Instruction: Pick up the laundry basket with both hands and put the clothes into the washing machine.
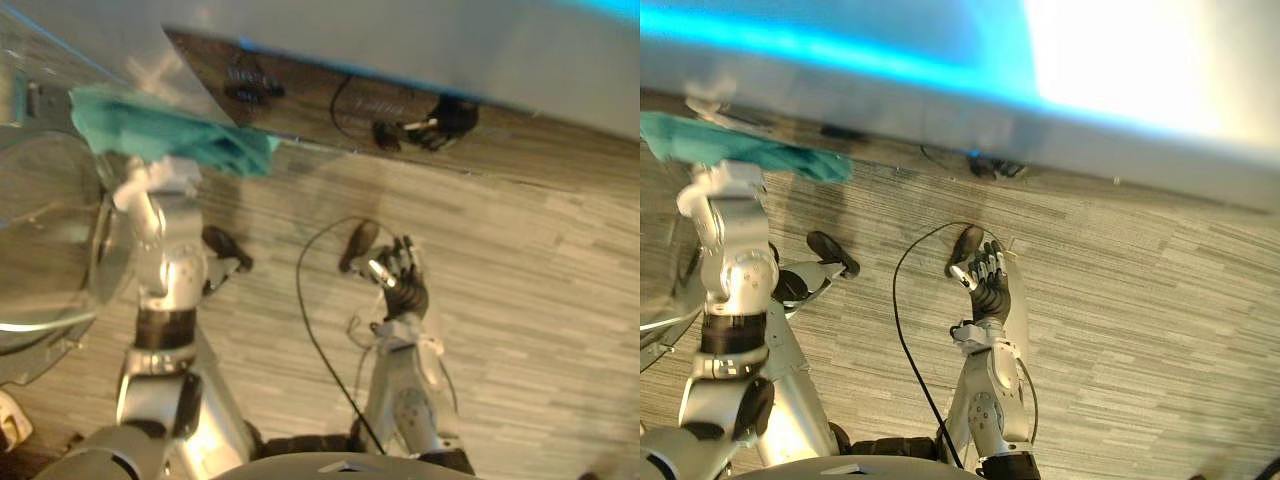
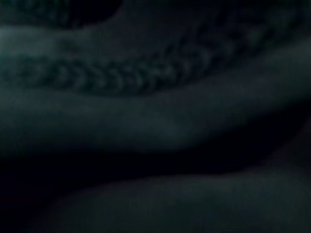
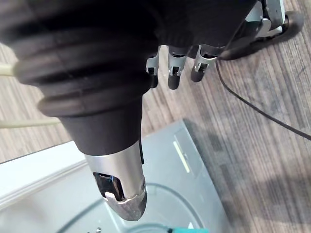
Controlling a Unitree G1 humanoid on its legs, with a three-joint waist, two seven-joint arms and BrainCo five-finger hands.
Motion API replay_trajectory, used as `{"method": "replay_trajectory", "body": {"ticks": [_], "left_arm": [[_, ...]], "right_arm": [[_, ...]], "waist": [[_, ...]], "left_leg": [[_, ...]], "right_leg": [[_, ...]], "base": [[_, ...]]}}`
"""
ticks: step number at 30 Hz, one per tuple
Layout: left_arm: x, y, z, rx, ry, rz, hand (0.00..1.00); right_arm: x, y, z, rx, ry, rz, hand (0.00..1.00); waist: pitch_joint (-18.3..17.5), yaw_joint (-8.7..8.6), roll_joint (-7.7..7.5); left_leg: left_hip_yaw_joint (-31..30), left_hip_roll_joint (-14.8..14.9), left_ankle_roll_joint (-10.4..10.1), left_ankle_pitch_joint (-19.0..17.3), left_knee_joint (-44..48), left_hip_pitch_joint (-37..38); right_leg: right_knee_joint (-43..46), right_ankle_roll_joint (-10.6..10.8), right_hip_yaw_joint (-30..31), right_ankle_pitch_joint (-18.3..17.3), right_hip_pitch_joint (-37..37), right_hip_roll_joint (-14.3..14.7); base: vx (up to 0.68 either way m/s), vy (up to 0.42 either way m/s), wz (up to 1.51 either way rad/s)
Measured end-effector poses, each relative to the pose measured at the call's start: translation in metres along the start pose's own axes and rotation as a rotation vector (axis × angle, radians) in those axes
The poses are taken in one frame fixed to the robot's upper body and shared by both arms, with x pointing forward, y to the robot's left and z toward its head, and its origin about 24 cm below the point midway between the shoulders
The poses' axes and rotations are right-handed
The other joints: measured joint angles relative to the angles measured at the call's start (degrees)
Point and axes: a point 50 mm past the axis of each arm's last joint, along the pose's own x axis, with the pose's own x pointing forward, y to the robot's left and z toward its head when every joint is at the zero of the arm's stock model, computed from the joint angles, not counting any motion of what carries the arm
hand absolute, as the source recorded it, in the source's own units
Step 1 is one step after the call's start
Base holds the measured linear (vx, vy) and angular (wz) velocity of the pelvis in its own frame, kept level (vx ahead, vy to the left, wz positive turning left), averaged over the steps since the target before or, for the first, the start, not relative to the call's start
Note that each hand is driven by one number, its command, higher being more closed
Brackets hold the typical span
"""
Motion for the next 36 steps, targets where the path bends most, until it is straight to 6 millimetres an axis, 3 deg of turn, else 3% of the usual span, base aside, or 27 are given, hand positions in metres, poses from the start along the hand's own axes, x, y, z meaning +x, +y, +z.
{"method": "replay_trajectory", "body": {"ticks": [2,5,9,13,17,21,24,28,30,31,33,35,36], "left_arm": [[0.025,-0.016,0.005,0.024,-0.028,-0.029,1.0],[0.045,-0.039,0.002,0.004,-0.012,-0.047,1.0],[0.057,-0.081,-0.001,-0.048,0.028,-0.132,1.0],[0.06,-0.119,-0.002,-0.109,0.071,-0.213,1.0],[0.073,-0.123,-0.004,-0.071,0.091,-0.185,1.0],[0.1,-0.144,0.021,0.066,0.05,-0.229,1.0],[0.101,-0.148,0.025,0.111,0.045,-0.268,1.0],[0.098,-0.153,0.022,0.0,0.095,-0.283,1.0],[0.096,-0.153,0.024,0.036,0.06,-0.295,1.0],[0.096,-0.154,0.026,0.097,0.025,-0.323,0.0],[0.095,-0.156,0.032,0.292,-0.081,-0.388,0.0],[0.086,-0.164,0.033,0.691,-0.26,-0.541,0.0],[0.085,-0.167,0.034,0.985,-0.404,-0.59,0.0]], "right_arm": [[0.001,0.002,0.001,0.028,-0.015,0.006,0.0],[0.001,0.003,-0.001,0.055,-0.009,0.004,0.0],[0.001,0.005,-0.003,0.075,-0.006,0.009,0.0],[0.008,0.007,-0.006,0.104,0.007,0.011,0.0],[0.009,0.006,-0.006,0.121,0.006,0.004,0.0],[0.016,0.005,-0.007,0.152,0.013,0.001,0.0],[0.022,0.002,-0.001,0.17,-0.012,-0.01,0.0],[0.023,-0.007,0.005,0.185,-0.036,-0.043,0.0],[0.023,-0.011,0.008,0.174,-0.043,-0.051,0.0],[0.022,-0.013,0.01,0.166,-0.049,-0.045,0.0],[0.021,-0.017,0.012,0.154,-0.055,-0.025,0.0],[0.02,-0.022,0.012,0.136,-0.049,-0.005,0.0],[0.02,-0.024,0.01,0.14,-0.043,0.002,0.0]], "waist": [[0.03,-0.31,-0.06],[-0.03,-0.68,-0.15],[-0.23,-1.39,-0.53],[-0.96,-2.63,-1.83],[-1.45,-2.91,-2.68],[-2.68,-3.43,-4.32],[-2.76,-3.57,-4.27],[-3.28,-4.71,-3.89],[-3.4,-4.86,-3.65],[-3.45,-4.89,-3.56],[-3.37,-4.97,-3.49],[-3.17,-4.65,-3.08],[-3.1,-4.51,-2.97]], "left_leg": [[-0.4,0.38,0.34,0.58,0.04,-2.15],[-0.88,0.77,0.28,0.98,-0.39,-2.74],[-0.09,0.68,0.38,1.95,-2.8,-2.79],[1.5,0.69,0.02,2.96,-5.83,-2.77],[3.59,1.41,-0.13,3.31,-7.6,-2.22],[8.41,1.59,-1.42,4.31,-12.59,-0.61],[10.55,1.42,-1.92,4.64,-14.86,0.19],[11.65,-0.27,-2.61,6.26,-19.2,0.33],[11.81,-0.79,-3.22,7.04,-20.97,0.36],[12.16,-1.02,-3.51,7.33,-21.85,0.51],[12.58,-1.66,-3.22,8.7,-23.09,1.09],[12.97,-1.87,-3.16,9.72,-24.25,1.59],[13.01,-1.85,-3.32,10.04,-24.4,1.68]], "right_leg": [[-0.35,-0.44,-0.64,0.7,-1.5,0.28],[-1.68,-0.59,-1.39,1.57,-1.2,1.04],[-4.75,-0.56,-1.91,3.3,-1.12,1.93],[-9.31,-0.5,-2.65,5.83,-1.11,3.15],[-13.21,-0.33,-2.58,7.9,-1.23,4.78],[-21.0,-0.04,-2.84,11.0,-1.03,6.13],[-24.45,0.04,-3.27,12.59,-0.37,6.29],[-28.79,0.14,-4.95,13.78,0.59,6.1],[-30.45,0.16,-5.96,13.79,1.15,6.17],[-31.22,0.37,-6.28,13.93,1.4,6.26],[-31.59,1.3,-6.16,14.68,1.69,6.1],[-32.64,1.36,-6.48,15.47,2.5,6.29],[-33.1,1.37,-6.66,16.35,2.91,6.51]], "base": [[-0.09,-0.023,-0.05],[-0.08,-0.007,-0.09],[-0.09,-0.009,-0.08],[-0.08,0.019,-0.15],[-0.06,0.032,-0.23],[-0.04,0.066,-0.25],[-0.03,0.076,-0.08],[-0.04,0.08,0.09],[-0.05,0.038,0.05],[-0.05,0.022,0.09],[-0.05,0.013,0.13],[-0.05,0.003,0.13],[-0.04,-0.004,0.11]]}}
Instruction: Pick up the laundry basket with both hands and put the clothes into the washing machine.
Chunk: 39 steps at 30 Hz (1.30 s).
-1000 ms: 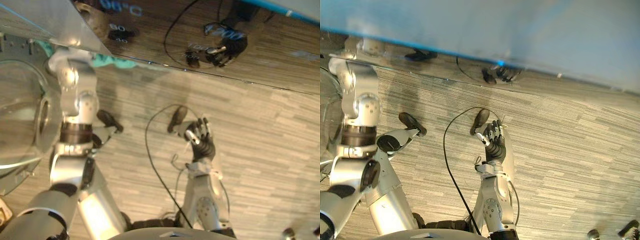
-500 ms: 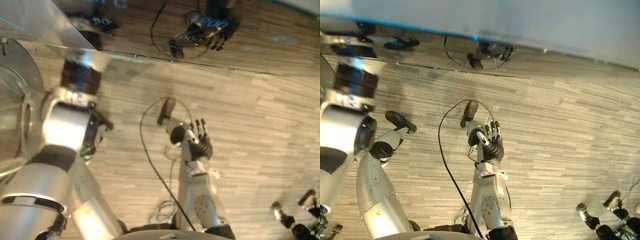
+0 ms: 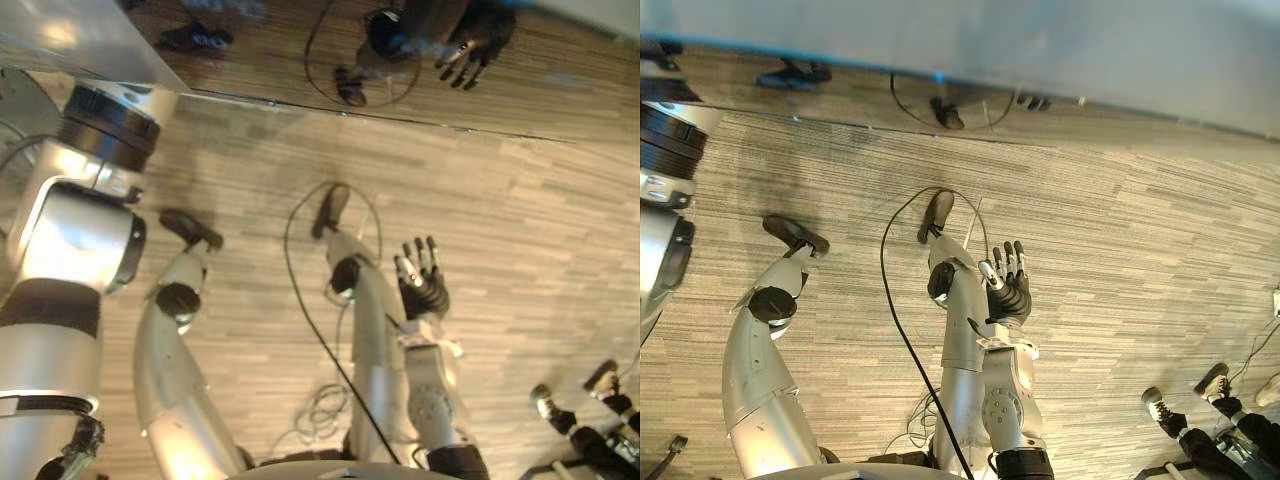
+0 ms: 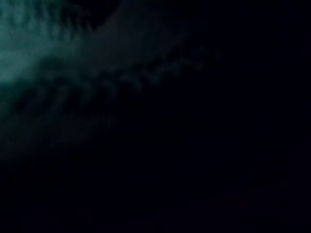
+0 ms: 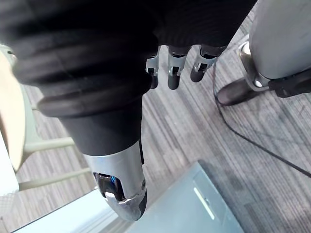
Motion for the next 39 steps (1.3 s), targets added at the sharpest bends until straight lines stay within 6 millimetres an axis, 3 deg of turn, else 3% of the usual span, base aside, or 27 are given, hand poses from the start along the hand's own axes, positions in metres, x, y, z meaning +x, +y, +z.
{"method": "replay_trajectory", "body": {"ticks": [2,4,6,9,16,20,23,26,30,32,35,36,38,39], "left_arm": [[-0.003,-0.004,-0.002,0.233,-0.055,-0.061,0.0],[-0.013,-0.021,-0.005,0.539,-0.147,-0.174,0.0],[-0.019,-0.032,-0.01,0.612,-0.142,-0.23,0.0],[-0.025,-0.037,-0.017,0.596,-0.109,-0.253,0.0],[-0.047,-0.006,-0.076,0.428,0.234,-0.198,0.0],[-0.063,0.008,-0.097,0.301,0.361,-0.128,0.0],[-0.074,0.006,-0.106,0.184,0.426,-0.083,0.0],[-0.104,0.003,-0.126,0.065,0.539,-0.028,0.0],[-0.174,-0.006,-0.154,-0.067,0.728,0.019,0.0],[-0.227,-0.017,-0.163,-0.127,0.854,0.025,0.0],[-0.279,-0.027,-0.158,-0.2,0.933,0.022,0.0],[-0.287,-0.028,-0.156,-0.212,0.947,0.023,0.0],[-0.328,-0.039,-0.148,-0.277,1.038,-0.002,0.0],[-0.337,-0.043,-0.146,-0.298,1.058,-0.016,0.0]], "right_arm": [[-0.001,-0.002,-0.003,0.004,0.012,0.004,0.0],[-0.005,-0.004,-0.006,0.037,0.026,0.011,0.0],[-0.01,-0.005,-0.009,0.07,0.041,0.015,0.0],[-0.014,-0.012,-0.013,0.084,0.06,-0.009,0.0],[-0.019,-0.015,-0.021,0.09,0.102,-0.026,0.0],[-0.019,-0.016,-0.023,0.081,0.108,-0.033,0.0],[-0.019,-0.016,-0.022,0.051,0.106,-0.026,0.0],[-0.018,-0.016,-0.021,0.051,0.098,-0.036,0.0],[-0.019,-0.023,-0.02,-0.004,0.099,-0.074,0.0],[-0.022,-0.029,-0.027,-0.059,0.135,-0.109,0.0],[-0.025,-0.035,-0.034,-0.123,0.188,-0.131,0.0],[-0.026,-0.037,-0.036,-0.129,0.2,-0.137,0.0],[-0.031,-0.044,-0.044,-0.166,0.252,-0.166,0.0],[-0.033,-0.046,-0.045,-0.168,0.264,-0.177,0.0]], "waist": [[-0.01,0.27,0.01],[-0.01,0.84,0.01],[-0.02,1.11,-0.01],[-0.05,1.37,-0.08],[0.04,1.78,-0.13],[0.56,2.41,-0.19],[1.62,2.97,-0.21],[2.58,3.16,-0.13],[3.08,4.09,-0.08],[3.03,4.69,-0.07],[2.84,4.81,0.08],[2.78,4.87,0.08],[-0.7,4.9,0.47],[-1.86,4.95,0.63]], "left_leg": [[0.0,0.0,0.26,0.25,-0.16,0.13],[0.0,0.0,0.9,0.6,-0.41,0.39],[-0.01,0.14,1.12,0.83,-0.75,0.46],[0.02,0.24,1.07,0.91,-0.98,0.47],[0.13,-0.39,1.57,2.87,-3.71,1.32],[-0.11,-0.89,2.75,5.63,-6.43,2.34],[-0.29,-1.71,3.99,7.63,-8.41,3.76],[-1.48,-2.21,4.31,9.51,-9.75,4.73],[-1.8,-2.79,4.01,10.62,-11.14,7.6],[-2.0,-3.3,3.67,10.85,-12.03,11.84],[-2.33,-4.72,2.71,11.25,-15.14,17.42],[-2.29,-4.96,2.61,11.34,-16.04,18.59],[-2.22,-5.4,2.15,11.72,-18.44,20.67],[-2.18,-5.6,1.98,11.83,-18.95,21.07]], "right_leg": [[-0.27,-0.04,-0.1,0.27,0.32,0.18],[-0.78,-0.1,-0.41,1.05,0.95,0.27],[-0.99,-0.14,-0.71,1.08,1.18,0.49],[-1.07,-0.15,-0.84,1.08,1.21,0.57],[-2.27,-0.07,-1.12,1.43,2.03,1.35],[-2.12,-0.98,-2.55,1.96,3.16,1.43],[-1.66,-1.85,-3.16,2.14,4.24,1.42],[-0.81,-2.99,-4.47,1.58,5.59,1.35],[1.34,-3.84,-5.13,0.61,7.51,0.3],[1.43,-3.88,-5.3,-0.31,11.66,0.3],[-0.96,-3.17,-5.76,-1.29,17.54,0.62],[-1.78,-3.03,-5.84,-1.21,18.76,0.79],[-4.13,-3.33,-6.54,-1.04,21.31,1.66],[-4.51,-3.31,-6.75,-1.02,21.76,1.69]], "base": [[-0.04,-0.003,0.03],[-0.04,0.003,0.01],[-0.05,-0.005,0.0],[-0.04,-0.007,-0.01],[-0.06,-0.012,0.02],[-0.07,-0.035,0.1],[-0.06,-0.052,0.14],[-0.05,-0.063,0.19],[-0.04,-0.066,0.16],[-0.04,-0.077,0.16],[-0.05,-0.076,0.19],[-0.04,-0.071,0.07],[-0.02,-0.071,0.03],[0.01,-0.064,0.06]]}}
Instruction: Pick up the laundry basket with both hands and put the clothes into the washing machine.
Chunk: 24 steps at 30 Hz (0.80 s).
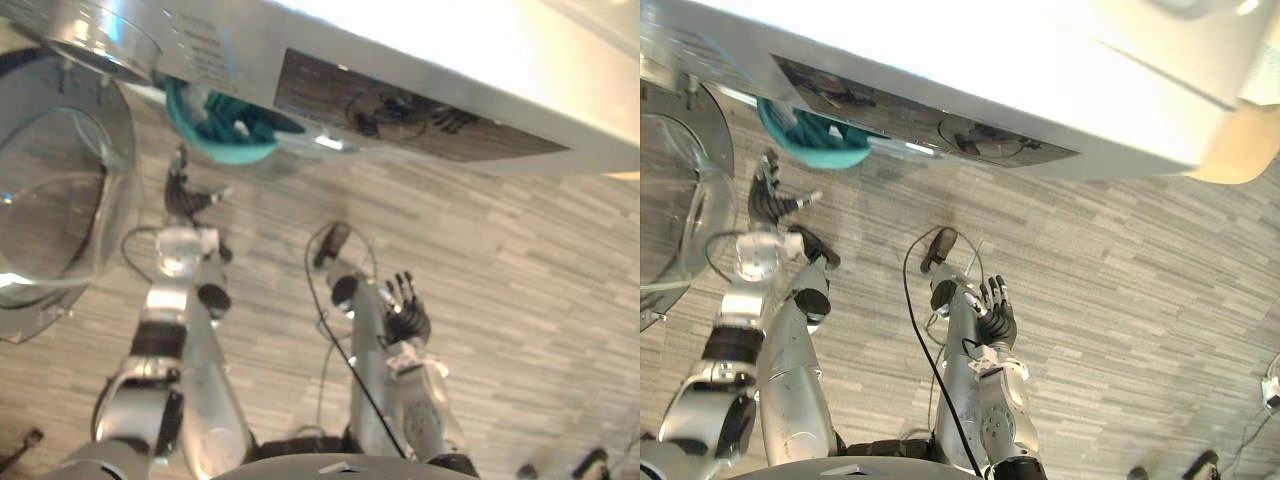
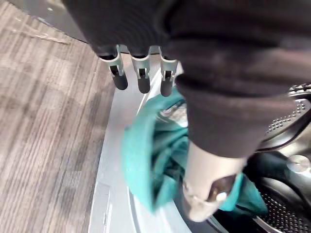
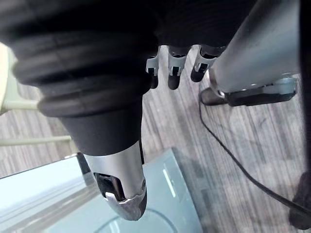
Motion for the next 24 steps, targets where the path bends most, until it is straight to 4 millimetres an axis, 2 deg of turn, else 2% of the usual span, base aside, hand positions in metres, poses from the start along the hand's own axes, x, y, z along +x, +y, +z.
{"method": "replay_trajectory", "body": {"ticks": [2,4,8,15,17,21,24], "left_arm": [[-0.019,-0.009,-0.017,-0.052,0.052,-0.062,0.0],[-0.028,-0.014,-0.018,-0.091,0.044,-0.094,0.0],[-0.024,-0.016,-0.01,-0.163,0.01,-0.101,0.0],[-0.001,-0.025,0.027,-0.217,-0.105,-0.114,0.0],[0.006,-0.026,0.047,-0.228,-0.174,-0.106,0.0],[0.008,-0.027,0.061,-0.265,-0.222,-0.098,0.0],[-0.002,-0.024,0.063,-0.316,-0.253,-0.101,0.0]], "right_arm": [[-0.002,-0.002,-0.005,-0.014,0.026,-0.01,0.0],[-0.002,-0.004,-0.007,-0.046,0.038,-0.011,0.0],[-0.003,-0.004,-0.008,-0.048,0.048,-0.011,0.0],[-0.003,-0.006,-0.008,-0.055,0.054,-0.013,0.0],[-0.003,-0.005,-0.009,-0.059,0.055,-0.012,0.0],[-0.003,-0.004,-0.009,-0.084,0.051,-0.009,0.0],[0.006,-0.004,-0.003,-0.121,0.028,-0.021,0.0]], "waist": [[-2.09,0.3,0.52],[-3.33,0.74,0.92],[-3.9,1.2,1.56],[-3.87,1.04,1.6],[-3.78,0.91,1.75],[-3.63,1.18,1.99],[-3.08,1.35,2.92]], "left_leg": [[0.03,-0.39,-0.36,0.78,-0.96,3.12],[-0.08,-0.39,-0.37,1.18,-0.89,4.59],[-0.12,-0.37,-0.18,1.6,-0.9,5.37],[0.17,-0.42,-0.41,1.54,-1.92,3.36],[-0.22,-0.84,-0.49,2.49,-2.73,1.64],[-1.06,-1.52,0.31,4.06,-4.05,0.89],[-1.81,-3.0,0.33,4.67,-5.39,0.84]], "right_leg": [[-0.79,-0.02,-0.52,0.14,3.17,0.18],[-0.42,-0.15,-0.65,0.17,4.45,0.15],[0.57,-0.3,-0.65,-0.14,4.67,-0.13],[-0.55,-0.5,-0.81,0.02,2.75,0.11],[-0.75,-0.82,-1.23,0.46,1.32,-0.06],[-0.25,-0.56,-2.33,0.86,1.13,-0.41],[1.23,-0.32,-3.38,-0.08,0.85,-1.84]], "base": [[0.03,-0.092,0.06],[0.04,-0.091,0.01],[0.03,-0.096,-0.01],[-0.01,-0.074,-0.02],[-0.01,-0.06,0.07],[0.02,-0.077,0.14],[0.02,-0.066,0.24]]}}
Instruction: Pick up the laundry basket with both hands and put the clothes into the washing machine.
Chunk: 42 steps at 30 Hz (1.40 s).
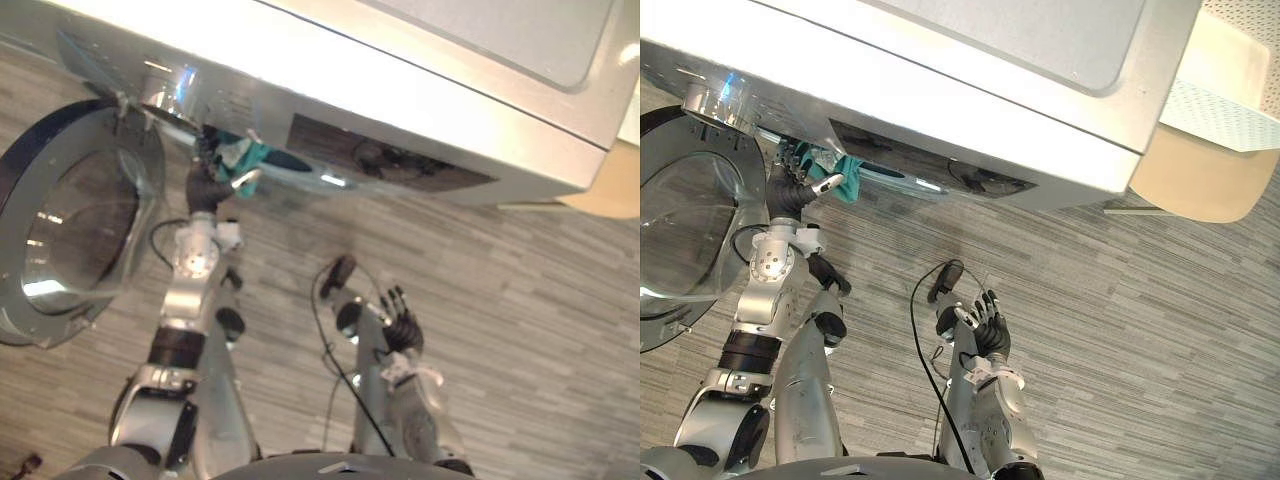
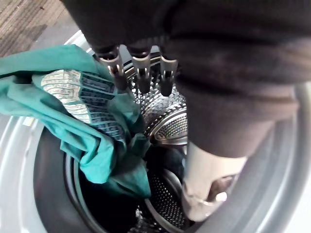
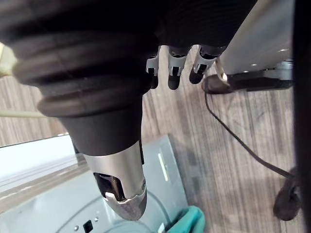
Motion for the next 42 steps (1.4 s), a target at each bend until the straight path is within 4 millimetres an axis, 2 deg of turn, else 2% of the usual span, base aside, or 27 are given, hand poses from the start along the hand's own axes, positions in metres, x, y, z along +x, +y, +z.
{"method": "replay_trajectory", "body": {"ticks": [4,6,9,10,11,14,16,19,21,26,30,33,35,42], "left_arm": [[-0.022,0.0,-0.01,-0.099,0.04,0.001,0.0],[-0.044,0.006,-0.019,-0.16,0.082,-0.006,0.0],[-0.06,0.007,-0.026,-0.205,0.125,-0.024,0.0],[-0.065,0.007,-0.03,-0.229,0.149,-0.035,0.0],[-0.071,0.006,-0.034,-0.244,0.171,-0.052,0.0],[-0.084,0.0,-0.043,-0.286,0.224,-0.106,0.0],[-0.091,-0.007,-0.047,-0.311,0.256,-0.147,0.0],[-0.099,-0.017,-0.053,-0.348,0.301,-0.194,0.0],[-0.1,-0.022,-0.054,-0.388,0.307,-0.193,0.0],[-0.103,-0.032,-0.055,-0.427,0.325,-0.219,0.0],[-0.103,-0.032,-0.057,-0.433,0.334,-0.216,0.0],[-0.104,-0.033,-0.057,-0.463,0.342,-0.211,0.0],[-0.105,-0.035,-0.058,-0.48,0.349,-0.216,0.0],[-0.106,-0.035,-0.059,-0.506,0.361,-0.21,0.0]], "right_arm": [[0.037,0.002,0.024,-0.089,-0.054,-0.025,0.0],[0.066,0.007,0.06,-0.136,-0.146,-0.05,0.0],[0.084,0.01,0.091,-0.149,-0.215,-0.075,0.0],[0.092,0.009,0.108,-0.159,-0.25,-0.093,0.0],[0.099,0.012,0.121,-0.164,-0.275,-0.095,0.0],[0.114,0.017,0.146,-0.189,-0.302,-0.106,0.0],[0.121,0.021,0.156,-0.185,-0.305,-0.121,0.0],[0.128,0.017,0.169,-0.132,-0.301,-0.182,0.0],[0.133,0.022,0.178,-0.066,-0.3,-0.194,0.0],[0.139,0.02,0.193,0.023,-0.295,-0.215,0.0],[0.14,0.015,0.195,0.082,-0.282,-0.242,0.0],[0.14,0.01,0.209,0.094,-0.298,-0.276,0.0],[0.141,0.015,0.22,0.139,-0.313,-0.27,0.0],[0.144,0.023,0.223,0.32,-0.311,-0.267,0.0]], "waist": [[1.87,1.61,2.21],[3.27,2.69,3.54],[3.71,4.45,3.78],[4.53,4.91,4.24],[4.99,4.96,4.68],[5.14,5.58,4.84],[5.39,5.83,5.33],[5.39,6.85,5.32],[5.39,7.0,5.33],[5.39,7.45,5.34],[5.36,7.56,5.38],[5.32,8.15,5.44],[5.23,8.1,5.62],[5.21,8.33,5.65]], "left_leg": [[-1.58,-2.29,0.17,1.25,-2.15,-0.78],[-2.56,-3.78,-0.23,2.03,-3.99,-2.2],[-2.6,-4.95,-0.06,3.11,-5.42,-3.99],[-3.17,-5.52,0.64,3.7,-5.54,-4.69],[-3.86,-6.07,0.89,3.9,-5.49,-5.54],[-4.77,-7.0,1.13,4.08,-5.45,-7.49],[-5.54,-7.33,1.21,4.14,-5.44,-8.56],[-6.13,-8.1,0.9,3.91,-5.45,-10.61],[-7.04,-8.45,1.33,4.29,-5.47,-12.35],[-9.22,-9.95,0.53,6.04,-7.59,-14.44],[-11.74,-11.16,0.05,7.39,-8.63,-16.05],[-12.3,-11.8,0.0,8.28,-9.45,-17.35],[-12.84,-11.93,0.2,8.82,-9.45,-18.64],[-13.33,-11.64,0.35,9.39,-9.34,-19.3]], "right_leg": [[2.55,0.31,-0.93,-1.81,-0.87,-2.44],[4.56,0.45,-1.79,-3.14,-2.55,-4.01],[6.13,0.33,-1.98,-3.39,-5.14,-5.37],[7.05,0.47,-2.31,-3.72,-5.54,-6.15],[7.72,0.57,-3.1,-4.01,-5.76,-6.88],[8.78,0.8,-4.18,-4.2,-6.76,-8.27],[9.05,0.96,-5.01,-4.34,-6.96,-8.88],[9.99,1.0,-5.43,-4.76,-8.78,-10.03],[10.88,0.88,-6.42,-5.08,-9.73,-10.85],[13.53,0.7,-8.77,-6.77,-10.99,-12.76],[16.49,0.62,-11.36,-8.91,-11.09,-14.54],[18.33,0.43,-11.86,-9.97,-12.44,-15.55],[19.04,0.15,-12.38,-10.17,-13.39,-15.7],[20.16,-0.15,-12.92,-11.12,-13.69,-15.75]], "base": [[-0.02,-0.053,0.33],[-0.05,-0.056,0.39],[-0.05,-0.041,0.23],[-0.03,-0.033,0.37],[-0.03,-0.032,0.4],[-0.03,-0.018,0.29],[-0.06,-0.018,0.25],[-0.07,-0.013,0.2],[-0.08,-0.009,0.2],[-0.05,-0.01,0.3],[-0.03,-0.017,0.38],[-0.04,-0.032,0.22],[-0.05,-0.028,0.06],[-0.04,-0.02,0.03]]}}
